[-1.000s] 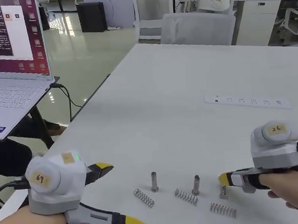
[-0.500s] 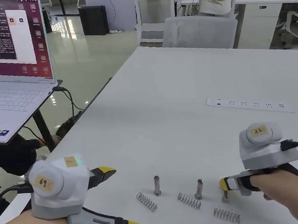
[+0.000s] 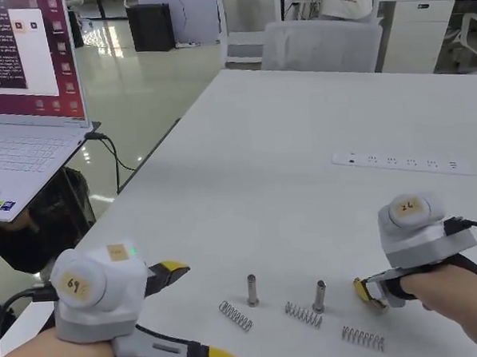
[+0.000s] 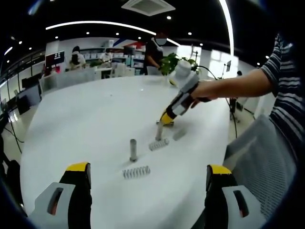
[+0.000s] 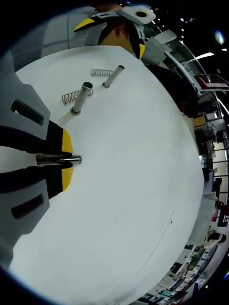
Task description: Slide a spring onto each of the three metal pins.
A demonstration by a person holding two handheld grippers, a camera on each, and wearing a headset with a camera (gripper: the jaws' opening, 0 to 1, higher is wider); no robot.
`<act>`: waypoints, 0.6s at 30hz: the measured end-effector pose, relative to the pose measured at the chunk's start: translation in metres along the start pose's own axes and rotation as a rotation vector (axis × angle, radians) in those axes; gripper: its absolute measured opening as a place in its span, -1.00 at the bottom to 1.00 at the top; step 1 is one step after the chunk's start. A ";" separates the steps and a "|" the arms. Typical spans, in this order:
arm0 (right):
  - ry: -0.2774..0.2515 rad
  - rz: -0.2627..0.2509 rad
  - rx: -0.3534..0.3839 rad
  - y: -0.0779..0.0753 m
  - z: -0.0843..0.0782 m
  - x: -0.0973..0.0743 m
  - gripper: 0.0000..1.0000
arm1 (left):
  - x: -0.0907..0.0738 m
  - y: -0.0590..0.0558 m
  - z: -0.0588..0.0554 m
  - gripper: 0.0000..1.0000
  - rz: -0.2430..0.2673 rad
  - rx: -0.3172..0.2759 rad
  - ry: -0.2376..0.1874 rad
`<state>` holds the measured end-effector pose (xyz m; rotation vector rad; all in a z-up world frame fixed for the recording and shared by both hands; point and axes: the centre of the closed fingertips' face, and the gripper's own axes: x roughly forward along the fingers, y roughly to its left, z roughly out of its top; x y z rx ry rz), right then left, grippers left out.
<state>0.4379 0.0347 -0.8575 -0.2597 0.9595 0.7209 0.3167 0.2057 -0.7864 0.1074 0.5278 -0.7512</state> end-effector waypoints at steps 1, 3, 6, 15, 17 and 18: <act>-0.005 0.000 0.004 -0.001 0.000 -0.001 -0.90 | 0.000 0.000 0.000 0.96 0.001 0.001 0.001; -0.030 0.011 0.010 0.000 -0.002 -0.003 -0.90 | -0.001 0.001 0.000 0.96 0.003 0.000 0.000; -0.065 0.040 0.043 0.001 -0.004 -0.007 -0.90 | -0.001 0.002 0.000 0.96 0.007 -0.002 0.000; -0.234 0.078 -0.021 0.006 0.006 -0.025 -0.90 | -0.001 0.003 0.002 0.96 0.013 -0.003 -0.009; -0.249 0.081 -0.032 0.009 0.006 -0.028 -0.90 | -0.001 0.002 0.003 0.96 0.012 -0.002 -0.008; -0.258 0.081 -0.044 0.009 0.007 -0.030 -0.90 | -0.001 0.002 0.003 0.96 0.012 -0.002 -0.008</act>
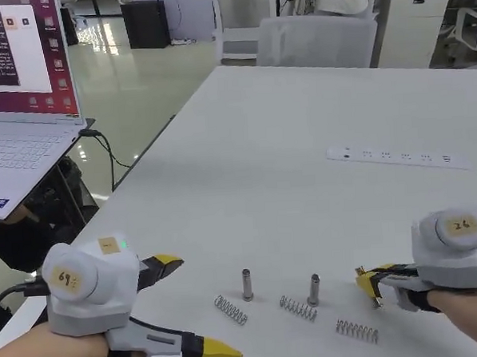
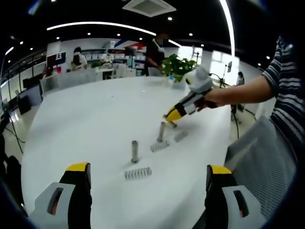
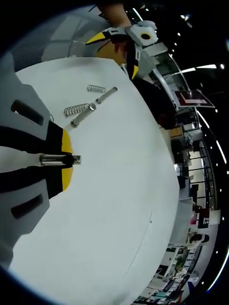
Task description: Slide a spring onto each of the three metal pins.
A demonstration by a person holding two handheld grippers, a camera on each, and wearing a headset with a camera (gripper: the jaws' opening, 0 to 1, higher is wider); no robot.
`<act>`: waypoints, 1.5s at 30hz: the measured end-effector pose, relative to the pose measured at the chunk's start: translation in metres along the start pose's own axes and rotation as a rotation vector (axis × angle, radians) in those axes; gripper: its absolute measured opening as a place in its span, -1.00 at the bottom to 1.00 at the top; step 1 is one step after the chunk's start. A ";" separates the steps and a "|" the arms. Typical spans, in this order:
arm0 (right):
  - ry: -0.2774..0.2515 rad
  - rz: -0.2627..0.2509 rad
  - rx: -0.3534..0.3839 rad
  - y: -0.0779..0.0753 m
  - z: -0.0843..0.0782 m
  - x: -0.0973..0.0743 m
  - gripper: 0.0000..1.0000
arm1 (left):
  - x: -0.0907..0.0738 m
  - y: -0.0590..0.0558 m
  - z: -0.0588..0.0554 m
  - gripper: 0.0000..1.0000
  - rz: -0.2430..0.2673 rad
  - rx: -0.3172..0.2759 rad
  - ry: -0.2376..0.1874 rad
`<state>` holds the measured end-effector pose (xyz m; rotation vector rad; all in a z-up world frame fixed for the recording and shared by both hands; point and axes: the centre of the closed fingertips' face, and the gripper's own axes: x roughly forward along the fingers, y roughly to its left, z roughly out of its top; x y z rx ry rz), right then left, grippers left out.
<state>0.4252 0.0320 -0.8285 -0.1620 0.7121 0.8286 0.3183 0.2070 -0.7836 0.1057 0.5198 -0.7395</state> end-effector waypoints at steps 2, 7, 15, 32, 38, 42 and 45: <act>0.003 -0.006 -0.006 0.000 -0.001 0.000 -0.90 | 0.000 0.000 0.000 0.96 0.000 0.001 -0.001; -0.022 -0.006 -0.014 0.002 0.000 -0.002 -0.90 | 0.000 -0.001 0.001 0.96 -0.002 0.002 -0.004; -0.058 -0.005 -0.042 0.006 0.002 -0.006 -0.90 | -0.002 0.000 0.001 0.96 0.007 0.000 -0.008; -0.112 -0.019 -0.133 0.010 -0.002 -0.013 -0.89 | 0.000 0.001 0.001 0.96 0.011 -0.008 -0.013; -0.103 -0.009 -0.145 0.012 -0.001 -0.011 -0.89 | 0.001 0.000 0.001 0.96 0.008 -0.004 -0.010; -0.100 -0.008 -0.147 0.013 -0.001 -0.011 -0.89 | -0.001 0.002 0.001 0.96 0.011 -0.008 -0.014; -0.098 -0.002 -0.145 0.013 0.000 -0.011 -0.88 | -0.001 0.004 0.000 0.96 0.014 -0.016 -0.014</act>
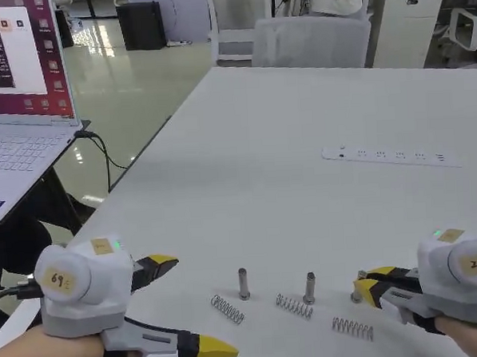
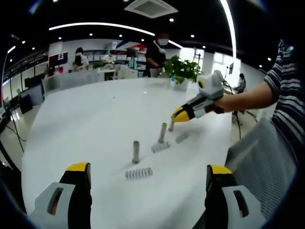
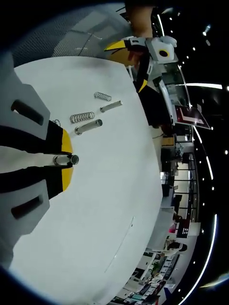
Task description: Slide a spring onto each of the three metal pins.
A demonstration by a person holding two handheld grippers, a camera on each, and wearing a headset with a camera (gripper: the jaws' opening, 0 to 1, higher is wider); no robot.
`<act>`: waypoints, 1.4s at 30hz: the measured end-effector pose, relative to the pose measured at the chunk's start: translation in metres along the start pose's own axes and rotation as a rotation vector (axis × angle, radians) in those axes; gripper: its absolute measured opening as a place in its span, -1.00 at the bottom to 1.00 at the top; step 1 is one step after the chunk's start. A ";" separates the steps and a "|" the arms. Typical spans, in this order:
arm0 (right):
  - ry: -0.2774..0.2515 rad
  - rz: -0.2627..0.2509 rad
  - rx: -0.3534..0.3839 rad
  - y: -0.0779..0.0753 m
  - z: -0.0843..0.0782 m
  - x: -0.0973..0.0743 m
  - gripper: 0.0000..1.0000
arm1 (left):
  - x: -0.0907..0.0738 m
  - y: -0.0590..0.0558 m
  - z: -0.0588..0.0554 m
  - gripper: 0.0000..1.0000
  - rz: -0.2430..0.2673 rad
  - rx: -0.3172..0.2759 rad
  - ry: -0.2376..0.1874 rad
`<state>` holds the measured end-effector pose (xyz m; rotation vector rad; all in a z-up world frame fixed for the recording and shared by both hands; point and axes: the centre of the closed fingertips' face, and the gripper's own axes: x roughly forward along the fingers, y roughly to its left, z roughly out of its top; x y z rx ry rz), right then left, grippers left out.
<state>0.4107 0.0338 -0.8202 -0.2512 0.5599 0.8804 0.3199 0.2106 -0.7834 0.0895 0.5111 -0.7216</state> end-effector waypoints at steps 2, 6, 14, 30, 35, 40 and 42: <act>-0.013 0.001 0.007 0.001 0.003 0.000 -0.83 | 0.000 0.001 0.000 0.96 0.003 0.001 0.000; -0.026 0.008 0.010 0.003 0.008 -0.001 -0.73 | -0.001 0.000 -0.001 0.96 0.003 0.003 0.003; -0.041 0.002 0.001 0.002 0.011 -0.006 -0.61 | -0.001 -0.001 0.000 0.96 0.001 0.003 0.001; -0.051 0.016 -0.019 0.000 0.008 -0.023 -0.52 | -0.001 0.001 0.001 0.96 0.003 0.004 0.003; -0.043 0.022 -0.055 0.002 0.006 -0.027 -0.52 | -0.001 0.001 0.000 0.96 0.001 0.005 0.006; -0.028 0.043 -0.125 0.010 0.002 -0.030 -0.51 | -0.001 0.002 -0.001 0.96 0.002 0.005 0.009; -0.012 0.055 -0.164 0.014 -0.002 -0.031 -0.51 | -0.001 0.002 -0.001 0.96 0.003 0.004 0.007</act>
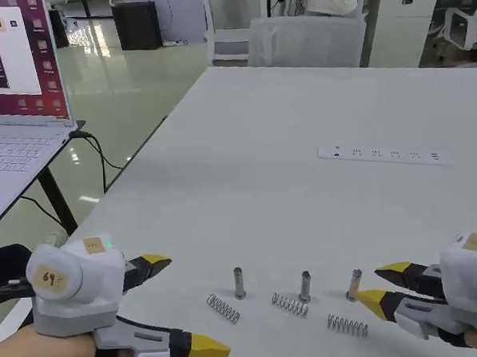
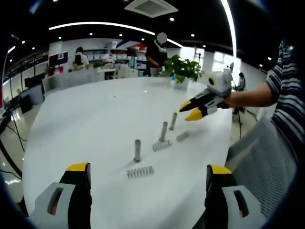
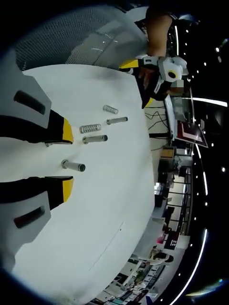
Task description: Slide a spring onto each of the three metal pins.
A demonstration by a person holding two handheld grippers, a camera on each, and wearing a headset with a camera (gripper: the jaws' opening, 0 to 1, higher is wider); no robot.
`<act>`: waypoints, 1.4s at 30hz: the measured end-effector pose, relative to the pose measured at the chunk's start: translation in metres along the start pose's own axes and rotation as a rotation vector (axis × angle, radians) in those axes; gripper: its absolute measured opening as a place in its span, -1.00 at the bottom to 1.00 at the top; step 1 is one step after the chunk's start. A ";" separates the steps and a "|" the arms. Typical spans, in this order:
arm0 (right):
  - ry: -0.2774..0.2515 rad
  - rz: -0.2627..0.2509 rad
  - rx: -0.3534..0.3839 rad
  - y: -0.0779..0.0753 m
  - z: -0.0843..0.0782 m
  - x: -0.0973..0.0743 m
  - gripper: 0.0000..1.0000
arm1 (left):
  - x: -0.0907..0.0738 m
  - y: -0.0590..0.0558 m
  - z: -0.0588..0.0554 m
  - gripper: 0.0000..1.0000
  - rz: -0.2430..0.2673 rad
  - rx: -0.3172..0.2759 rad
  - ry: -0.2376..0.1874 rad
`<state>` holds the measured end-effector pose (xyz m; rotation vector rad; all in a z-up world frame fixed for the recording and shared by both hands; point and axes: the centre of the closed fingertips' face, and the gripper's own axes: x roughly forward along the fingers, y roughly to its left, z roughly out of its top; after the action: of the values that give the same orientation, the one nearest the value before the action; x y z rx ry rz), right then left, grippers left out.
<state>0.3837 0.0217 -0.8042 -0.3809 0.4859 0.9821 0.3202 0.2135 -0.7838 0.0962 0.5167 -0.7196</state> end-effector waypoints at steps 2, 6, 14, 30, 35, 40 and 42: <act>0.010 0.022 -0.052 0.006 -0.002 0.000 -0.51 | 0.000 0.000 -0.001 0.96 0.000 0.000 0.002; 0.036 0.062 -0.135 0.018 -0.009 0.002 -0.49 | -0.001 0.000 -0.002 0.96 0.001 -0.001 0.004; 0.072 0.109 -0.184 0.029 -0.020 0.004 -0.52 | -0.001 -0.001 -0.003 0.96 -0.002 0.000 0.009; 0.134 0.170 -0.236 0.037 -0.036 0.015 -0.59 | -0.003 -0.006 -0.003 0.96 -0.019 0.001 0.016; 0.156 0.179 -0.243 0.037 -0.040 0.016 -0.63 | -0.003 -0.006 -0.004 0.96 -0.024 0.006 0.025; 0.161 0.190 -0.254 0.037 -0.041 0.017 -0.68 | -0.002 -0.005 -0.003 0.96 -0.026 0.007 0.028; 0.166 0.188 -0.258 0.036 -0.042 0.018 -0.69 | -0.001 -0.005 -0.002 0.96 -0.029 0.010 0.030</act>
<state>0.3527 0.0311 -0.8519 -0.6610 0.5544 1.2063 0.3150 0.2110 -0.7849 0.1091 0.5445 -0.7501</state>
